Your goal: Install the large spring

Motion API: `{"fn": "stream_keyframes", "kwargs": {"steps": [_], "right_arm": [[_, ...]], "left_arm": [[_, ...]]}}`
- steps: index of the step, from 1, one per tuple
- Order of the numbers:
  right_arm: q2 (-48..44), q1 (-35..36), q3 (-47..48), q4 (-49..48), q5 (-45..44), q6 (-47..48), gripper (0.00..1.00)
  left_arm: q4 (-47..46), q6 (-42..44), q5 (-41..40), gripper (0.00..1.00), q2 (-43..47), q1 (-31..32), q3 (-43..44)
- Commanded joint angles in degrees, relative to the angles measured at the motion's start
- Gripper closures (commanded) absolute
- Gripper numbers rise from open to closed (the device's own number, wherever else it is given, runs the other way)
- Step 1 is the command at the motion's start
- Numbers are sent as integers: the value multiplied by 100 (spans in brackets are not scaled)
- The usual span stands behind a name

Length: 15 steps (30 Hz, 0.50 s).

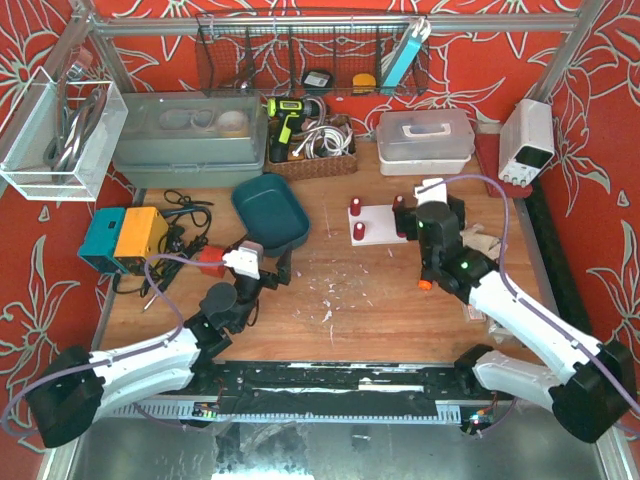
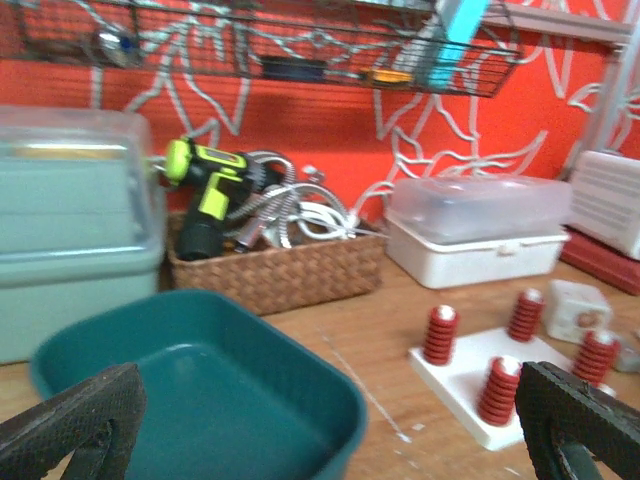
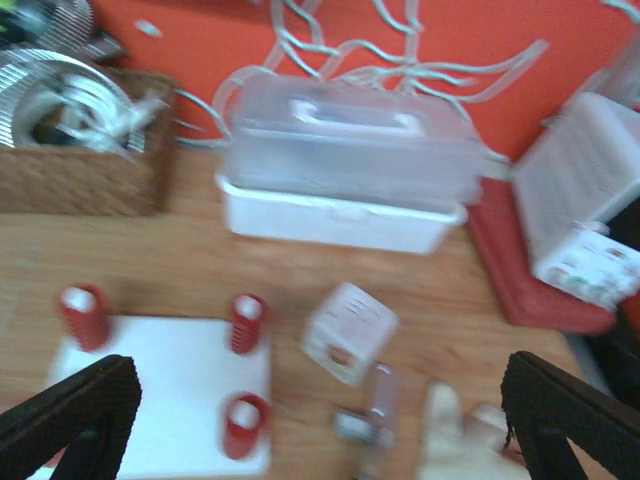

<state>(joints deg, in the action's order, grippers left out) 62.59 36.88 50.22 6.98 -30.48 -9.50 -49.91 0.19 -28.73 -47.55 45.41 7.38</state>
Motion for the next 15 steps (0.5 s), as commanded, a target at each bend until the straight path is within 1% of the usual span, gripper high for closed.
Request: {"fn": "stream_keyframes", "kwargs": {"steps": [1, 2, 4, 6, 8, 10, 13, 15], "right_arm": [[-554, -284, -1354, -1740, -1197, 1150, 1], [-664, -378, -1700, -2304, -1148, 1433, 1], [-854, -527, -2308, -3070, -1014, 1910, 1], [-892, -712, -2575, -3162, -925, 1806, 1], [-803, -921, -2744, -3130, -815, 1682, 1], [-615, -1061, -2933, -3417, -827, 1798, 1], [-404, -1272, -3231, -3927, -985, 1954, 1], [-399, -1514, -3428, -4206, -628, 1894, 1]], "left_arm": [[41, 540, -1166, 0, 254, -109, -68], [87, 503, -1296, 0, 308, -199, -127], [74, 589, -1273, 0, 432, -461, -313], [13, 698, -1253, 0, 588, -810, -520], [278, 712, -1228, 0, 854, -1123, -628], [357, 855, -1032, 0, 1075, -1388, -807], [-172, 1313, -563, 0, 1075, -1676, -1173], [-405, 1277, -235, 0, 877, -1923, -1248]]}}
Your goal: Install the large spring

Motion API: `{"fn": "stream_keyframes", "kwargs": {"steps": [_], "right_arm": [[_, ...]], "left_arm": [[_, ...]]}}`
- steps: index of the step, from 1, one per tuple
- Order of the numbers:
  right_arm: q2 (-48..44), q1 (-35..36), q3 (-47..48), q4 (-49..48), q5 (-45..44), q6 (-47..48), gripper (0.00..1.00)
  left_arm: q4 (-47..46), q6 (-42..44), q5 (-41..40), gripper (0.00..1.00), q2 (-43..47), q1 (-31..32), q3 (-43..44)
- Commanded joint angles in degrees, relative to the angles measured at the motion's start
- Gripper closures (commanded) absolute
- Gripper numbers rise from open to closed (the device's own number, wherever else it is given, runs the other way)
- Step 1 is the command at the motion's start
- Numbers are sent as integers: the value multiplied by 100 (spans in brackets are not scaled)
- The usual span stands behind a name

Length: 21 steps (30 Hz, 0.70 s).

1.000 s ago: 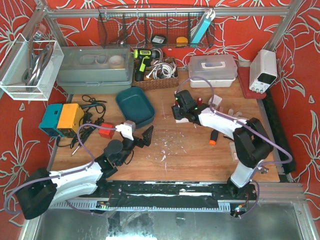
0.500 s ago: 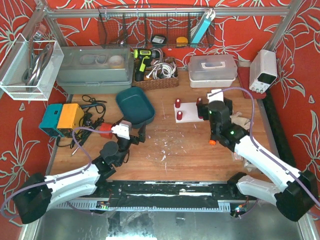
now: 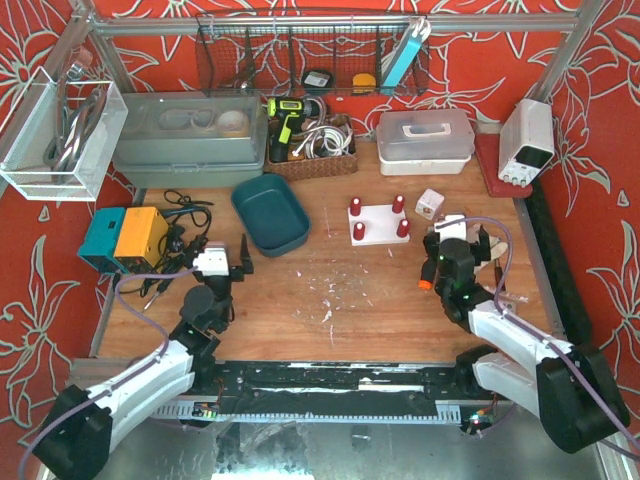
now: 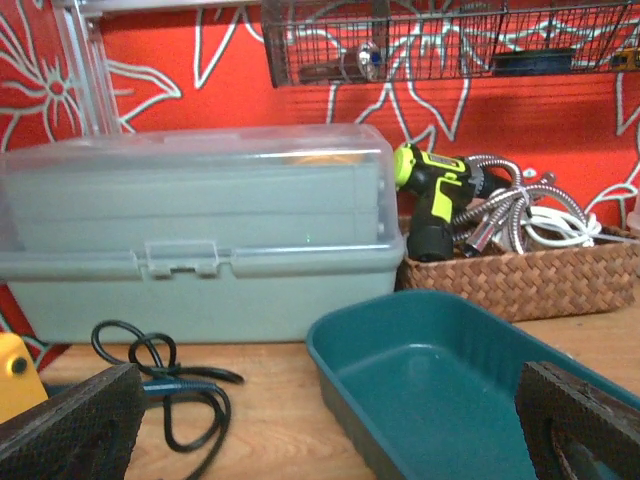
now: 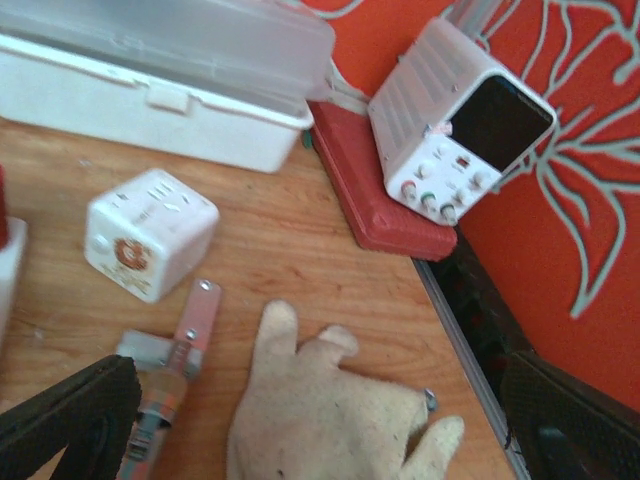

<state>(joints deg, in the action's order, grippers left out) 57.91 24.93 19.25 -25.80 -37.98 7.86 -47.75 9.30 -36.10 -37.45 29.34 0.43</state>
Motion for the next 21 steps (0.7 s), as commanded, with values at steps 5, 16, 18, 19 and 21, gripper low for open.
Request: {"fn": "stream_keyframes", "kwargs": {"steps": [5, 16, 18, 19, 21], "right_arm": [[425, -891, -517, -1545, 1003, -238, 1], [1698, -1108, -509, -2401, 1460, -317, 1], [1937, -1162, -533, -2626, 1500, -373, 1], [2084, -1195, -555, -2866, 1544, -376, 1], [1977, -1239, -506, -2648, 1616, -436, 1]], "left_arm": [[-1409, -292, 1383, 0, -1241, -1280, -477], [-2666, -830, 2560, 0, -3113, -2313, -153], [-2974, -904, 2656, 0, -3449, -2392, -164], [-3040, -907, 2717, 0, -3612, -2414, -128], [-3124, -858, 2865, 0, -3866, -2424, -45]]}}
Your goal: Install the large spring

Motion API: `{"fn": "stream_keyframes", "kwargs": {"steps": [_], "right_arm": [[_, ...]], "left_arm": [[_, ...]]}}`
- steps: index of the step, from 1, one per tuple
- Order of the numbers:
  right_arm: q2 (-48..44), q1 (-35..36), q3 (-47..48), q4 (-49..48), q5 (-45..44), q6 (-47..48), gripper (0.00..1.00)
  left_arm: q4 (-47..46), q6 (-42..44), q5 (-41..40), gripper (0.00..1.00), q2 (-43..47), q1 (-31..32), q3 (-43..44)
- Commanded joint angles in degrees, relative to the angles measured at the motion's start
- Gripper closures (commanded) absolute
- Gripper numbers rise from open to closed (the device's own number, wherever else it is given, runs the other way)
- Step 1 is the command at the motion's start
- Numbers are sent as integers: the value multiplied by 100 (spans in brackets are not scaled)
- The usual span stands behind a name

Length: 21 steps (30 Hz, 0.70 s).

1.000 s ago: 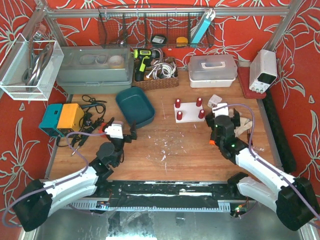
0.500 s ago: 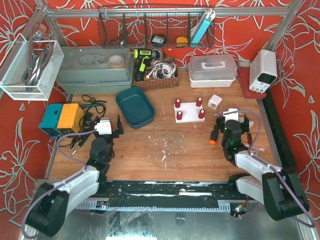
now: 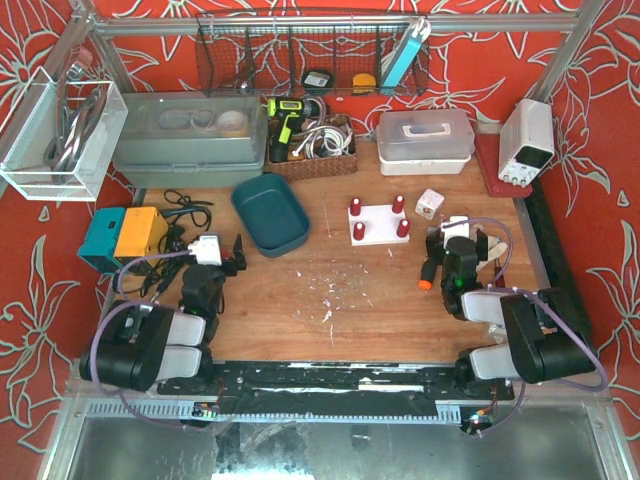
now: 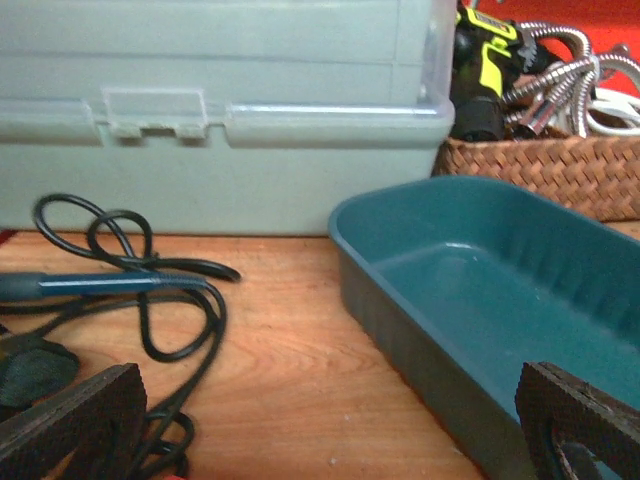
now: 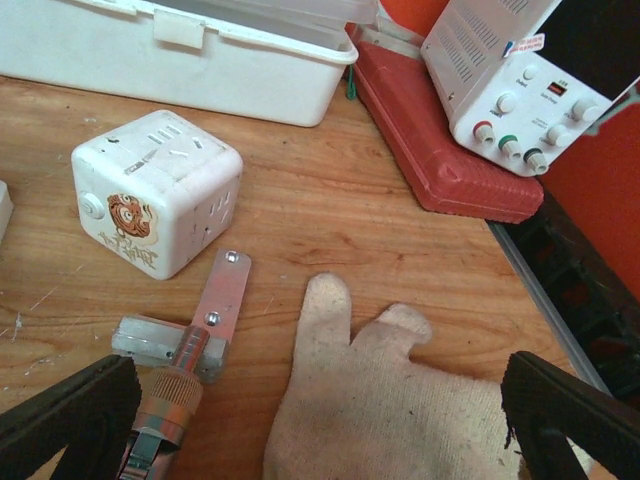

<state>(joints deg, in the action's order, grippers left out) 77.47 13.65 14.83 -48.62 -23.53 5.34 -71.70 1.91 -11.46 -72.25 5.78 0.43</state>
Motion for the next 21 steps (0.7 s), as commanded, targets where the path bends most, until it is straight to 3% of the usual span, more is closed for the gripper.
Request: {"fn": "stream_keyframes", "kwargs": {"steps": [1, 4, 6, 13, 21], "right_arm": [[36, -171, -77, -365, 224, -219, 1], [494, -201, -117, -974, 41, -264, 1], [364, -222, 36, -394, 91, -338, 1], [397, -329, 78, -383, 215, -386, 1], [370, -330, 83, -295, 230, -404, 1]], "left_arm": [[-751, -105, 441, 0, -486, -68, -17], [-840, -153, 403, 0, -713, -94, 32], [-874, -144, 435, 0, -777, -102, 53], [2, -47, 701, 0, -847, -121, 565], [-10, -64, 672, 0, -852, -121, 564]]}}
